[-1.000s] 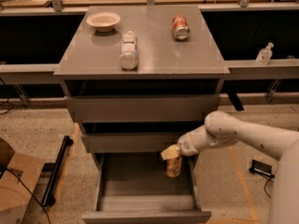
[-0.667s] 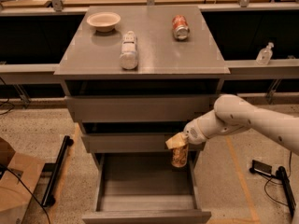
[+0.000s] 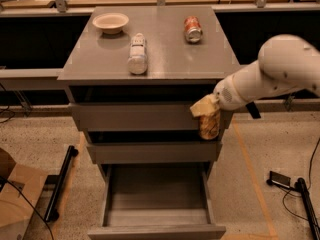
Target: Pick orange can from bottom drawer and place on counter
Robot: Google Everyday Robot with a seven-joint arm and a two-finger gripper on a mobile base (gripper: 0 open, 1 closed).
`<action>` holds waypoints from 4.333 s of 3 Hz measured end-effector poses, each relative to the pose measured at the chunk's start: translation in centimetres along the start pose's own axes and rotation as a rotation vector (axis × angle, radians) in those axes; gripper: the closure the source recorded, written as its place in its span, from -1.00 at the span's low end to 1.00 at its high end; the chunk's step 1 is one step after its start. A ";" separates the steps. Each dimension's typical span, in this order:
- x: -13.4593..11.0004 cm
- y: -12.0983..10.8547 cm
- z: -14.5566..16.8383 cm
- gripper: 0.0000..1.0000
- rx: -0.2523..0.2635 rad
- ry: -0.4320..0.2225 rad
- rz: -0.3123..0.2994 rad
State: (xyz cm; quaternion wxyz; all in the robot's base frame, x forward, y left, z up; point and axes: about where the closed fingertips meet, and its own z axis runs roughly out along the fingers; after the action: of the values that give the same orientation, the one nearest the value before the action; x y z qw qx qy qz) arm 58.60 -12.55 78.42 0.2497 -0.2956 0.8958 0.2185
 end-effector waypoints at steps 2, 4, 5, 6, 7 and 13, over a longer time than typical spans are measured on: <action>-1.7 1.1 -3.6 1.00 0.024 -0.031 -0.033; -8.6 3.6 -20.1 1.00 0.203 -0.178 -0.167; -13.6 4.1 -25.2 1.00 0.231 -0.264 -0.218; -19.2 4.0 -27.3 1.00 0.203 -0.372 -0.243; -24.1 3.3 -27.2 1.00 0.157 -0.460 -0.251; -26.7 -9.1 -8.6 0.63 0.136 -0.298 0.041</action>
Offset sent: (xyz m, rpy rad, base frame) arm -0.0088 -0.0022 0.0499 -0.0065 -0.0614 0.0155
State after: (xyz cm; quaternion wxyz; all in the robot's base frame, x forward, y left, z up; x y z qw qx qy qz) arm 80.37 -12.60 98.24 0.3947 -0.2240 0.8675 0.2036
